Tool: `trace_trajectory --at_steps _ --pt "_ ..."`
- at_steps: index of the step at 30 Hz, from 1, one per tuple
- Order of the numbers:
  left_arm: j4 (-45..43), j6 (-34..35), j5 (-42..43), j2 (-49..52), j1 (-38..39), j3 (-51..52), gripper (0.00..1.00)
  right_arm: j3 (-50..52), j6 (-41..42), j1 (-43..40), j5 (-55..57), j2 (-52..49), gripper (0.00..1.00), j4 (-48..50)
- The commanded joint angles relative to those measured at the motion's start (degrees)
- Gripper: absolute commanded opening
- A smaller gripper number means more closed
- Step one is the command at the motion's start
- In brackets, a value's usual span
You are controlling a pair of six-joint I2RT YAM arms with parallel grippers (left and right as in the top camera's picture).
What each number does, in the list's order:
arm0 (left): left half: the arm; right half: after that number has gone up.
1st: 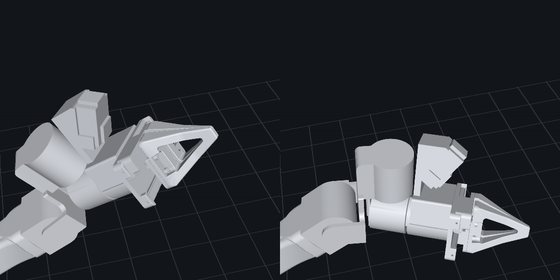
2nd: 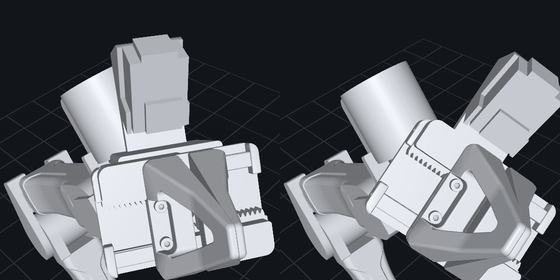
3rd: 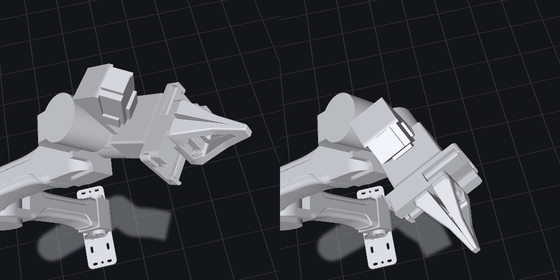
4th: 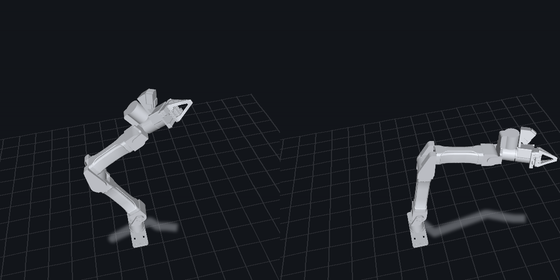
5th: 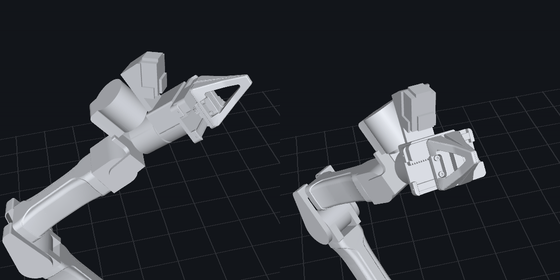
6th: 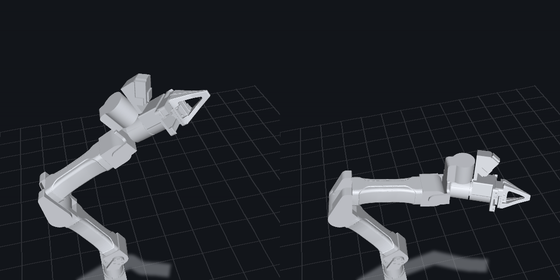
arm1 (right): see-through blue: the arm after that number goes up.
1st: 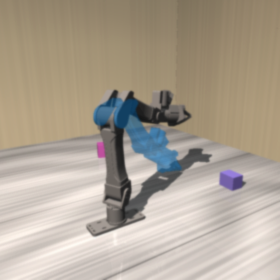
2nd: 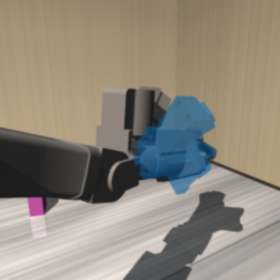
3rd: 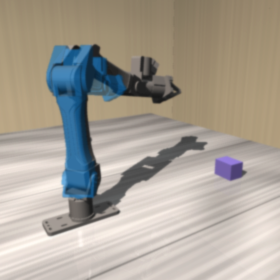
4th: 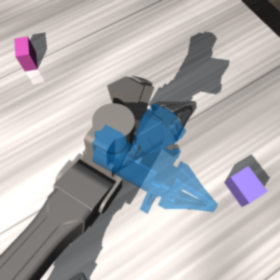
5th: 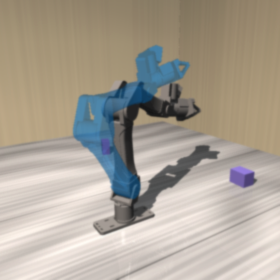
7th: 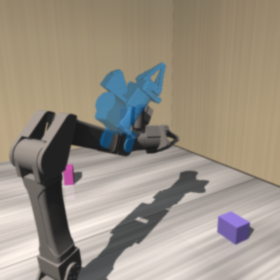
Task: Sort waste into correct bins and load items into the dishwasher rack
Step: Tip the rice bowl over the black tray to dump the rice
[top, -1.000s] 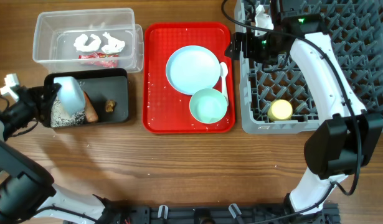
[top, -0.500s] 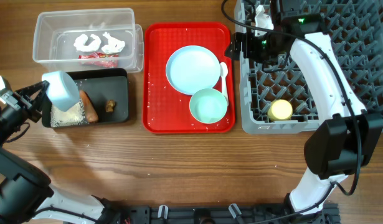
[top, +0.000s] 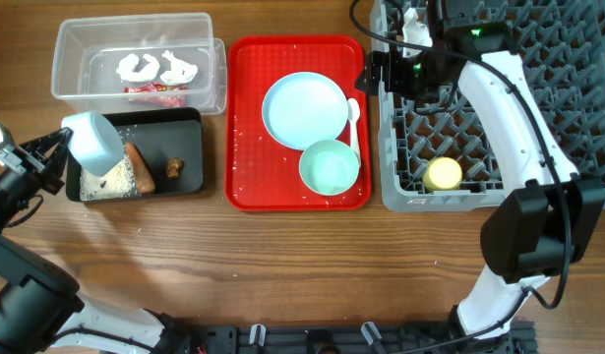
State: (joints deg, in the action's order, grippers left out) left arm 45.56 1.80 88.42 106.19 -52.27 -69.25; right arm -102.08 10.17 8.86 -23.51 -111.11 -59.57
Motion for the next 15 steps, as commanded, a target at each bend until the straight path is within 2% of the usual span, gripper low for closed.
trace_trajectory --at_steps 1,12,15 --pt "-0.2 0.9 1.9 0.5 -0.9 0.4 0.04 -0.5 -0.6 0.0 0.6 -0.3 0.99 -0.1" --pt "-1.5 4.5 1.4 -1.9 1.6 -0.4 0.04 -0.5 -1.0 0.1 0.5 -0.3 0.99 0.2" --pt "-1.5 6.3 -2.4 -4.2 4.8 -2.8 0.04 -0.5 -1.0 0.1 0.3 -0.3 0.99 0.4"
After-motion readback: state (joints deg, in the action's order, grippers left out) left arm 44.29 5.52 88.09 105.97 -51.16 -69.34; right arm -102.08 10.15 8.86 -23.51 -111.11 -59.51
